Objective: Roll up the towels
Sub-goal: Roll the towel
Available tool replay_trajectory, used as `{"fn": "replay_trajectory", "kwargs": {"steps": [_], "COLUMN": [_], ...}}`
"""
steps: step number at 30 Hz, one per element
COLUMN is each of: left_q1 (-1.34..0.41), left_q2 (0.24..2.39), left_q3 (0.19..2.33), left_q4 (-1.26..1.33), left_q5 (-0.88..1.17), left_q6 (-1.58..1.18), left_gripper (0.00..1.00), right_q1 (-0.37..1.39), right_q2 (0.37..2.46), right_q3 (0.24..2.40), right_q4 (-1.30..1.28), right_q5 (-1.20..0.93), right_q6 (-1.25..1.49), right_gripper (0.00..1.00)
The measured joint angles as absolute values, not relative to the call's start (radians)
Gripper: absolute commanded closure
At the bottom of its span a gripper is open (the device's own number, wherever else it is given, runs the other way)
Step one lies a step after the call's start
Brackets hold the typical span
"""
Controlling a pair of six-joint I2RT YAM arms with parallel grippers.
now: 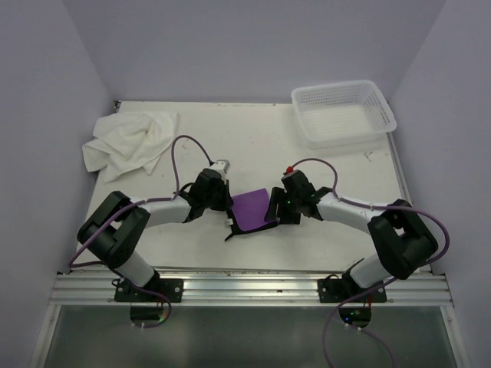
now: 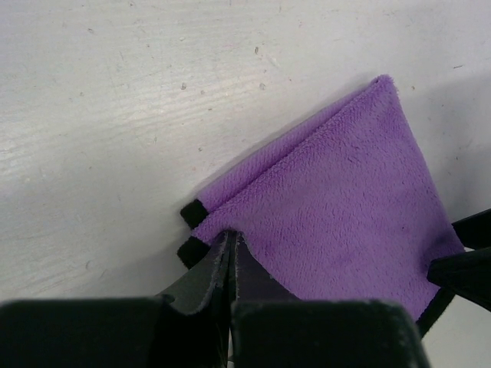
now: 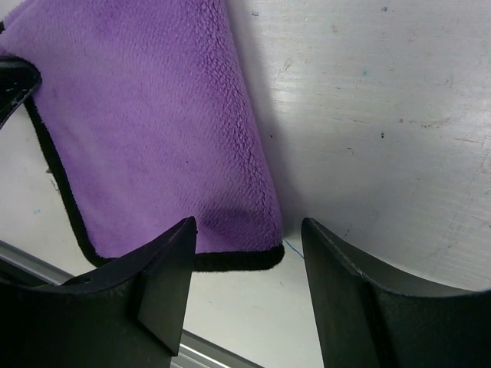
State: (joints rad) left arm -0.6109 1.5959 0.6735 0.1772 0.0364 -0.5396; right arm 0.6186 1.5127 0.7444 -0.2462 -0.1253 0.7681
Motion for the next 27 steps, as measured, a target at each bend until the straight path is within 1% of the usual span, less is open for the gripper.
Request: {"fn": "replay_trajectory", "kwargs": {"steps": [4,8,11,16,19,20,25,27], "left_q1": [-0.611,-0.611,-0.611,-0.611,-0.611,-0.611,-0.611,-0.611], "left_q2": [1.592,1.592,1.592,1.592,1.592,1.592,1.592,1.591], "left_q3": [0.669,0.667,0.665,0.664,0.664,0.664,0.661,0.659], "left_q4": [0.177,0.179,0.181,0.185,0.185,0.185,0.189,0.192], "left_q5": [0.036,0.037,0.037,0.037,0.037,0.037,0.037,0.037], "left_q6": [-0.540,-0.540,-0.540,-0.540,-0.541,-0.541,-0.543,-0.547], "left_gripper": [1.00,1.00,1.00,1.00,1.00,1.00,1.00,1.00], "right_q1": [0.622,0.622,0.622,0.622,0.623,0.624,0.628,0.633], "right_q2": [1.497,1.496,1.497,1.497,1.496,1.496,1.496,1.496], "right_q3": [0.722,0.707,0.699,0.687,0.679,0.678,0.666,0.662], "right_q4": [-0.218,-0.193,-0.175,-0.147,-0.133,-0.131,-0.117,-0.114], "right_q5": [-0.125,-0.127,-0.129,-0.131,-0.131,-0.131,-0.130,-0.128], "right_q6": [0.781,0.789,0.793,0.800,0.803,0.804,0.806,0.807], "right_gripper": [0.41,0.49,0.52,0.53,0.56,0.60,0.69,0.75]}}
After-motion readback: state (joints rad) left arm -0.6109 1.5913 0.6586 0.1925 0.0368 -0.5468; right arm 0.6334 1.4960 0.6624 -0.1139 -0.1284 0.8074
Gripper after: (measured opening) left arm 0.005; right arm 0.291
